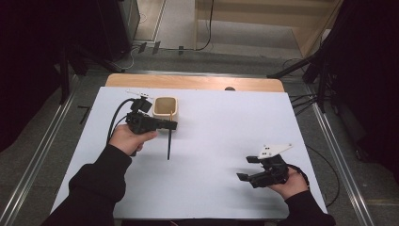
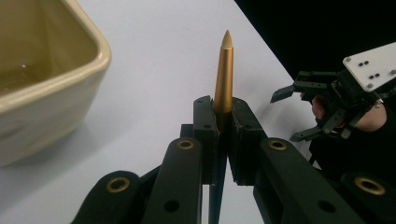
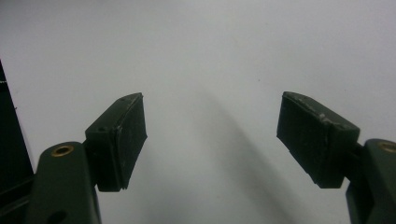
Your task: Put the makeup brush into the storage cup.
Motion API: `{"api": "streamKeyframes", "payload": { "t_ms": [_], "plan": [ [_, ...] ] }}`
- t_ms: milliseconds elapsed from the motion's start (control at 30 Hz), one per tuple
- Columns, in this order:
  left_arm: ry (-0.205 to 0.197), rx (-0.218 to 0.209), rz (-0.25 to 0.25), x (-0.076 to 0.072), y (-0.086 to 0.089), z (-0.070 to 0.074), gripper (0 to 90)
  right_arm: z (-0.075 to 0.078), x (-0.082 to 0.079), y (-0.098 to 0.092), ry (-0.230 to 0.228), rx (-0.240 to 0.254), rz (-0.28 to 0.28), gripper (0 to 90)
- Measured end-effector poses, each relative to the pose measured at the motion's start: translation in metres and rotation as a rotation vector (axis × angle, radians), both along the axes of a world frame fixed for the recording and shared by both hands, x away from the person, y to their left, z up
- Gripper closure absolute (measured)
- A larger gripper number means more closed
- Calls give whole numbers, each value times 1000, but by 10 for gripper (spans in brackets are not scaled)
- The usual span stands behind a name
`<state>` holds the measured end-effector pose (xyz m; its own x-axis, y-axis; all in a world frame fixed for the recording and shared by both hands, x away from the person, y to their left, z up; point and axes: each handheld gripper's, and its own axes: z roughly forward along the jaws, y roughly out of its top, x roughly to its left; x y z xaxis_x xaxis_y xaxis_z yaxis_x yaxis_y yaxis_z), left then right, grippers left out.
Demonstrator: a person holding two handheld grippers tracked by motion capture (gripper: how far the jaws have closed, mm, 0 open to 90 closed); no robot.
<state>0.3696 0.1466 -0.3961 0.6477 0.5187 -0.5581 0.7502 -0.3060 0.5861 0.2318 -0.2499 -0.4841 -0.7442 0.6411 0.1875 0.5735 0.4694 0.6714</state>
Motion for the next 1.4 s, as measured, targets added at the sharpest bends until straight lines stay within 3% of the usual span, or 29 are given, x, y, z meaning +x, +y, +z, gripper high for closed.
{"api": "streamKeyframes", "payload": {
  "t_ms": [667, 967, 1400],
  "plan": [
    [-43, 15, 64, 31, 7, 26, 837, 0, 0, 1, 8, -5, 2, 253],
    [-77, 31, 68, 41, 3, 38, 837, -1, 1, 1, 4, -3, 6, 253],
    [-110, 18, 106, 61, 7, 54, 837, -1, 1, 3, 9, 1, 10, 253]
  ]
}}
